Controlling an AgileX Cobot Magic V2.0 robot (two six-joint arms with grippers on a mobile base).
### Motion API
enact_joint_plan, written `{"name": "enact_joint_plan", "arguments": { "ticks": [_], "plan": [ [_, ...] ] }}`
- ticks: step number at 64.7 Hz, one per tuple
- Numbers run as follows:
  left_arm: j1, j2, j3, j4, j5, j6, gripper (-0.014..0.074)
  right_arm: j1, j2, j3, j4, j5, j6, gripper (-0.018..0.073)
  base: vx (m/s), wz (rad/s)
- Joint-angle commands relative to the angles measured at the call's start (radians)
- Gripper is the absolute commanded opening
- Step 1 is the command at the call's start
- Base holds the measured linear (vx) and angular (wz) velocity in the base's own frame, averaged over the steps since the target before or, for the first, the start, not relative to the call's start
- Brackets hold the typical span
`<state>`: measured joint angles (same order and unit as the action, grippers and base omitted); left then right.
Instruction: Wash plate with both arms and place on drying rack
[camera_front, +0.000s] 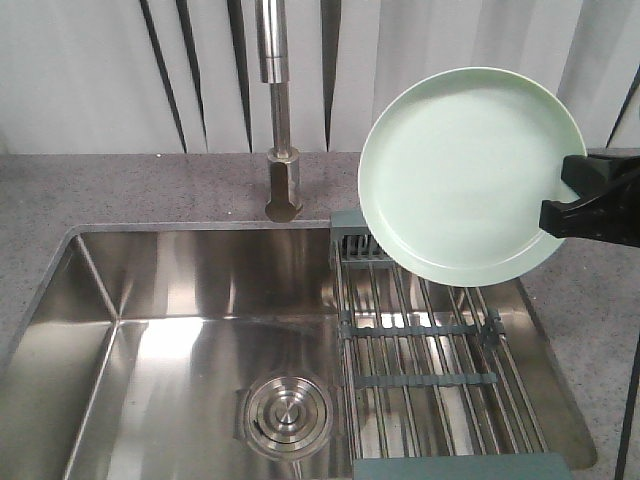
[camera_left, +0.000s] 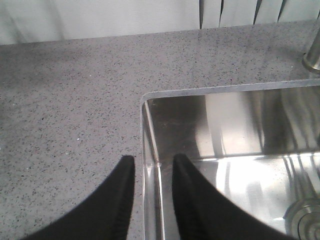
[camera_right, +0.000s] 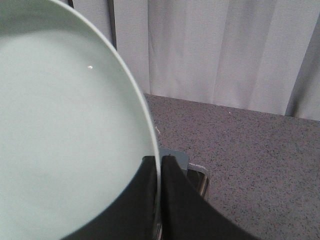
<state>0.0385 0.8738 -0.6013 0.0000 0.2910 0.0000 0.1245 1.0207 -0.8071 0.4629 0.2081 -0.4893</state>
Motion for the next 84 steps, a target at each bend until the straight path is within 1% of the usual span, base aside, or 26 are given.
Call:
{"name": "enact_joint_plan", "arguments": {
  "ticks": [1, 3, 10, 17, 21, 28, 33, 36, 41, 44, 46, 47, 48, 53, 54, 55, 56, 57, 59, 61, 62, 68, 69, 71, 76, 84],
  "plan": [
    [0.001, -0.004, -0.035, -0.005, -0.08, 0.0, 0.0356, -0.003, -0.017, -0.028, 0.009, -0.073, -0.008, -0.0005, 0.0, 0.0],
    [0.001, -0.004, -0.035, -0.005, -0.08, 0.0, 0.0407, -0.003, -0.017, -0.028, 0.009, -0.073, -0.008, -0.0005, 0.0, 0.0],
    [0.001, -0.004, -0.035, -0.005, -0.077, 0.0, 0.0533, -0.003, -0.017, -0.028, 0.009, -0.073, -0.008, -0.0005, 0.0, 0.0],
    [0.001, -0.004, -0.035, -0.006, -0.077, -0.007, 0.0598, -0.003, -0.017, -0.028, 0.009, -0.073, -0.008, -0.0005, 0.0, 0.0],
    [0.001, -0.004, -0.035, -0.019, -0.06, -0.027, 0.0604, -0.003, -0.017, -0.028, 0.009, -0.073, -0.008, -0.0005, 0.0, 0.0],
    [0.001, 0.016, -0.043, -0.101, -0.012, -0.07, 0.0589, -0.003, -0.017, -0.028, 0.009, -0.074, -0.008, -0.0005, 0.0, 0.0],
    [0.001, 0.07, -0.079, -0.163, 0.073, -0.077, 0.0578, -0.003, -0.017, -0.028, 0.009, -0.074, -0.008, -0.0005, 0.0, 0.0],
    [0.001, 0.127, -0.118, -0.207, 0.148, -0.055, 0.0573, -0.003, -0.017, -0.028, 0.009, -0.074, -0.008, -0.0005, 0.0, 0.0],
    [0.001, 0.22, -0.187, -0.291, 0.265, 0.046, 0.0564, -0.003, -0.017, -0.028, 0.009, -0.074, -0.008, -0.0005, 0.0, 0.0],
    [0.001, 0.284, -0.235, -0.371, 0.338, 0.15, 0.0559, -0.003, -0.017, -0.028, 0.009, -0.074, -0.008, -0.0005, 0.0, 0.0],
    [0.001, 0.309, -0.254, -0.413, 0.365, 0.198, 0.0556, -0.003, -0.017, -0.028, 0.009, -0.074, -0.008, -0.0005, 0.0, 0.0],
    [0.001, 0.333, -0.271, -0.443, 0.382, 0.245, 0.0555, -0.003, -0.017, -0.028, 0.009, -0.074, -0.008, -0.0005, 0.0, 0.0],
    [0.001, 0.348, -0.283, -0.492, 0.405, 0.278, 0.0554, -0.003, -0.017, -0.028, 0.009, -0.074, -0.008, -0.0005, 0.0, 0.0],
    [0.001, 0.415, -0.332, -0.677, 0.465, 0.451, 0.0552, -0.003, -0.017, -0.028, 0.009, -0.074, -0.008, -0.0005, 0.0, 0.0],
    [0.001, 0.433, -0.346, -0.716, 0.482, 0.506, 0.0552, -0.003, -0.017, -0.028, 0.009, -0.074, -0.008, -0.0005, 0.0, 0.0],
    [0.001, 0.444, -0.355, -0.774, 0.494, 0.544, 0.0552, -0.003, -0.017, -0.028, 0.009, -0.074, -0.008, -0.0005, 0.0, 0.0],
    [0.001, 0.456, -0.364, -0.812, 0.506, 0.583, 0.0552, -0.003, -0.017, -0.028, 0.009, -0.074, -0.008, -0.0005, 0.0, 0.0],
    [0.001, 0.461, -0.369, -0.83, 0.512, 0.603, 0.0552, -0.003, -0.017, -0.028, 0.009, -0.074, -0.008, -0.0005, 0.0, 0.0],
    [0.001, 0.489, -0.391, -0.903, 0.547, 0.7, 0.0552, -0.003, -0.017, -0.028, 0.009, -0.074, -0.008, -0.0005, 0.0, 0.0],
    [0.001, 0.511, -0.409, -0.993, 0.577, 0.773, 0.0552, -0.003, -0.017, -0.028, 0.009, -0.074, -0.008, -0.0005, 0.0, 0.0],
    [0.001, 0.526, -0.422, -1.044, 0.601, 0.827, 0.0552, -0.003, -0.017, -0.028, 0.009, -0.074, -0.008, -0.0005, 0.0, 0.0],
    [0.001, 0.597, -0.483, -1.226, 0.707, 0.994, 0.0552, -0.003, -0.017, -0.028, 0.009, -0.074, -0.008, -0.0005, 0.0, 0.0],
    [0.001, 0.608, -0.493, -1.265, 0.723, 1.01, 0.0552, -0.003, -0.017, -0.028, 0.009, -0.074, -0.008, -0.0005, 0.0, 0.0],
    [0.001, 0.631, -0.515, -1.311, 0.753, 1.035, 0.0552, -0.003, -0.017, -0.028, 0.009, -0.074, -0.008, -0.0005, 0.0, 0.0],
    [0.001, 0.694, -0.586, -1.401, 0.825, 1.069, 0.0552, -0.003, -0.017, -0.028, 0.009, -0.074, -0.008, -0.0005, 0.0, 0.0],
    [0.0, 0.796, -0.733, -1.45, 0.907, 1.085, 0.0552, -0.003, -0.017, -0.028, 0.009, -0.074, -0.008, -0.0005, 0.0, 0.0]
  ]
}}
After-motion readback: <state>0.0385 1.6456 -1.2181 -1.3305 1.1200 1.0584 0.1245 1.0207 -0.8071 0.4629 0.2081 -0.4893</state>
